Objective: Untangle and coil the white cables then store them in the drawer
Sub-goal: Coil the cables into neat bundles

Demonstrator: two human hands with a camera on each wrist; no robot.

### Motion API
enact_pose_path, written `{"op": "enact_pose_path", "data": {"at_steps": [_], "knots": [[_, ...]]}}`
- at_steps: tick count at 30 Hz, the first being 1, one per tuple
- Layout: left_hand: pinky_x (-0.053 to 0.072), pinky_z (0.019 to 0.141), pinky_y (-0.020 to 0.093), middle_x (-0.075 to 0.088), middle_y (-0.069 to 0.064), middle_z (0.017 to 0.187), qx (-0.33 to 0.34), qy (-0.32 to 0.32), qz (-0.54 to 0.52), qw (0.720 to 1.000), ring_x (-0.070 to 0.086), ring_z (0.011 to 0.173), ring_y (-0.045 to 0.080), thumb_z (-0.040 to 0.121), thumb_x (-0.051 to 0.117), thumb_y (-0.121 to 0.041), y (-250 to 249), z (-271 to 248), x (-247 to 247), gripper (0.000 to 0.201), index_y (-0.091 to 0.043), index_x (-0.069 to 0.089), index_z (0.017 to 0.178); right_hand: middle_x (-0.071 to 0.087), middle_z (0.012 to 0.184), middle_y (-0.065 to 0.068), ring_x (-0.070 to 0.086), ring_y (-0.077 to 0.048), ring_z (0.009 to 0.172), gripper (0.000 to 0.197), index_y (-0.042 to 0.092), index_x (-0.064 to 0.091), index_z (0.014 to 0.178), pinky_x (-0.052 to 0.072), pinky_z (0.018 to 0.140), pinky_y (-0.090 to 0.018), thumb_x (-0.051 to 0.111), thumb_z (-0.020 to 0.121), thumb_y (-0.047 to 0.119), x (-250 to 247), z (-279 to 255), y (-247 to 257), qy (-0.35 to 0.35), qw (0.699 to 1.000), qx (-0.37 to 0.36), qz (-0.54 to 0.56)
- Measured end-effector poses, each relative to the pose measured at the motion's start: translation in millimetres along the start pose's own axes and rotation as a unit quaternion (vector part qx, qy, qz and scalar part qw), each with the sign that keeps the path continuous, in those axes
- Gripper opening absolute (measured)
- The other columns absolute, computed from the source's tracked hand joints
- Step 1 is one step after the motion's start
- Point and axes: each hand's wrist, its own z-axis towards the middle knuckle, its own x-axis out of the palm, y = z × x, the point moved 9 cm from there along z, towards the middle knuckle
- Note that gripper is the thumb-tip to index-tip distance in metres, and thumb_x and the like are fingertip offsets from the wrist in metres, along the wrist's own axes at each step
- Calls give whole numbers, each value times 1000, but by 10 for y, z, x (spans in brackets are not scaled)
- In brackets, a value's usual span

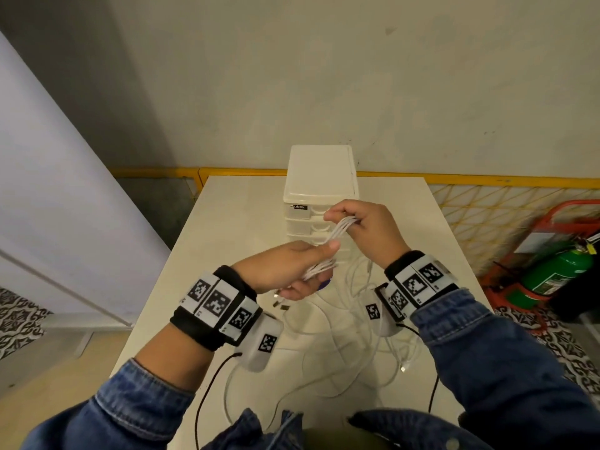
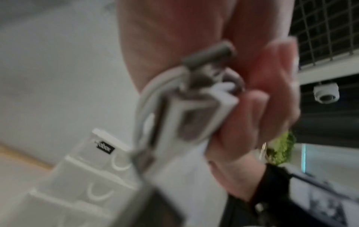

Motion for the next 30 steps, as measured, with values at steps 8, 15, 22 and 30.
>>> {"op": "enact_pose_path", "data": {"at_steps": [8, 15, 22, 30], "knots": [[20, 35, 18, 22, -4, 42, 192, 89, -383, 899, 17, 29, 11, 94, 23, -36, -566, -144, -253, 44, -12, 49, 69, 50, 61, 3, 46, -13, 56, 24, 13, 55, 86, 36, 56, -28, 50, 91, 35, 130, -182, -306, 3, 999, 33, -29], [21, 33, 17, 30, -8, 43, 70, -58, -239, 967, 18, 32, 7, 98, 32, -38, -97, -143, -582, 40, -16, 44, 67, 58, 77, 18, 52, 1, 72, 13, 22, 61, 93, 40, 67, -14, 49, 94, 28, -304, -187, -305, -97, 994, -17, -44], [22, 34, 19, 21, -8, 42, 164, 58, -411, 895, 16, 31, 9, 94, 29, -40, -556, -152, -387, 43, -15, 50, 66, 52, 67, 15, 51, 5, 60, 22, 17, 58, 97, 33, 55, -11, 37, 99, 23, 79, -237, -422, -8, 997, 29, -75], [31, 45, 21, 40, -3, 47, 344, -11, -555, 757, 32, 38, 9, 98, 23, -38, -767, -257, -898, 41, -11, 47, 77, 45, 58, 5, 44, -10, 53, 19, 16, 55, 91, 40, 57, -31, 38, 98, 21, 624, -427, -475, 67, 993, 97, 32]]}}
